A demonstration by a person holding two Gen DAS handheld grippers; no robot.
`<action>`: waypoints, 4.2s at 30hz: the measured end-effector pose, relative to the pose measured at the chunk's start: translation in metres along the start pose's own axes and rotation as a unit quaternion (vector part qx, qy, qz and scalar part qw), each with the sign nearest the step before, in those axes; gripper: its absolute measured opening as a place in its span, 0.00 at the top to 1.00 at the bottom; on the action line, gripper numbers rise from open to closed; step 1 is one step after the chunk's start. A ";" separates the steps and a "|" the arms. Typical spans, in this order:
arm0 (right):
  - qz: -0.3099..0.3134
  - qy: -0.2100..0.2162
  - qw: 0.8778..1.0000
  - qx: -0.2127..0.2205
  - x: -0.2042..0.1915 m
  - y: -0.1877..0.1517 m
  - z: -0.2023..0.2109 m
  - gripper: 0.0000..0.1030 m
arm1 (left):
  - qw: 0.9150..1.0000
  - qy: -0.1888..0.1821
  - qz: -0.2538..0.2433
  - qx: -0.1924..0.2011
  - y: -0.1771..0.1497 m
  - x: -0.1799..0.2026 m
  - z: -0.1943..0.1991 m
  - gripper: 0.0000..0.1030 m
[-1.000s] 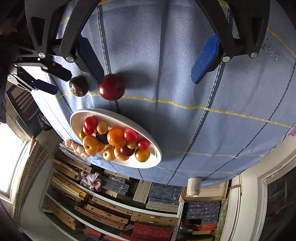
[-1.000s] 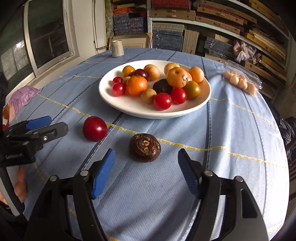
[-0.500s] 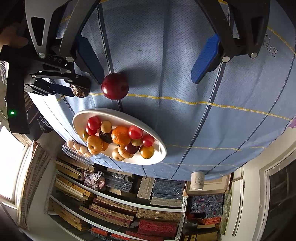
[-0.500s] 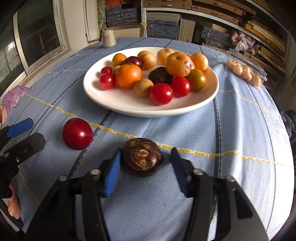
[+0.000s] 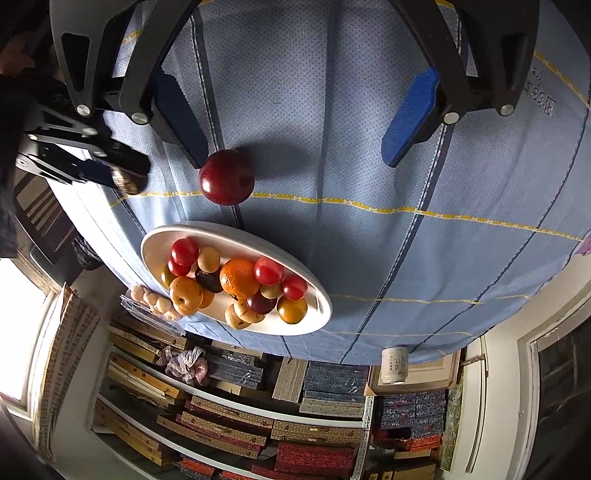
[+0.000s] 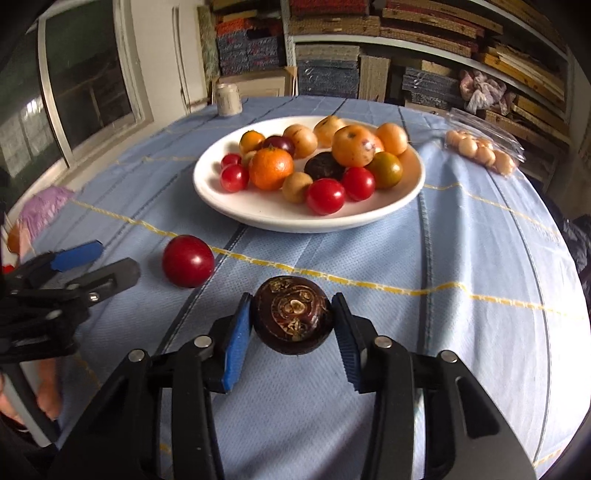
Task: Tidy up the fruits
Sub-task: 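Move back and grasp the dark brown round fruit with the right gripper, then grasp the red plum with the left gripper while the right holds the brown fruit, then carry the red plum and brown fruit onto the white plate and open both grippers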
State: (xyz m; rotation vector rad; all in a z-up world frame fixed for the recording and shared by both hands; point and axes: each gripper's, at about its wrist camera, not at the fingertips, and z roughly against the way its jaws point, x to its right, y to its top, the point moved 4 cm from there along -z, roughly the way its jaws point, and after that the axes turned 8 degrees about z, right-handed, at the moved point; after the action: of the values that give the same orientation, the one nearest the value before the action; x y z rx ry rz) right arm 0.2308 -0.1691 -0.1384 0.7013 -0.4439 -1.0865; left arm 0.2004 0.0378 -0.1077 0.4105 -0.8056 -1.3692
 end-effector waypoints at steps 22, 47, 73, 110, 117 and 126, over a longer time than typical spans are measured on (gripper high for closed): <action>-0.044 0.010 0.999 0.017 0.012 -0.019 0.016 0.59 | 0.994 0.061 -0.086 -0.025 0.009 0.052 -0.047 0.14; -0.030 0.003 0.999 0.031 0.007 -0.017 0.022 0.59 | 0.997 0.022 -0.064 -0.041 0.001 0.043 -0.025 0.60; 0.001 -0.014 0.998 0.067 0.019 0.028 0.073 0.59 | 0.997 0.012 -0.079 0.012 0.031 0.064 0.024 0.60; 0.006 0.020 0.998 0.051 0.046 0.088 0.031 0.59 | 0.986 0.057 -0.144 -0.065 0.006 0.045 -0.062 0.61; 0.007 0.018 0.999 0.048 0.047 0.077 0.038 0.59 | 0.991 0.038 -0.121 -0.032 0.016 0.044 -0.036 0.62; 0.005 0.017 0.999 0.047 0.059 0.107 0.031 0.59 | 0.993 0.010 -0.116 -0.001 0.065 0.077 -0.023 0.62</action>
State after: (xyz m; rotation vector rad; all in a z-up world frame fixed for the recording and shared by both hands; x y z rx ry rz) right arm 0.3043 -0.2008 -0.0415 0.7975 -0.4714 -1.0479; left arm 0.2624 -0.0288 -0.0575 0.5285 -0.7565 -1.5792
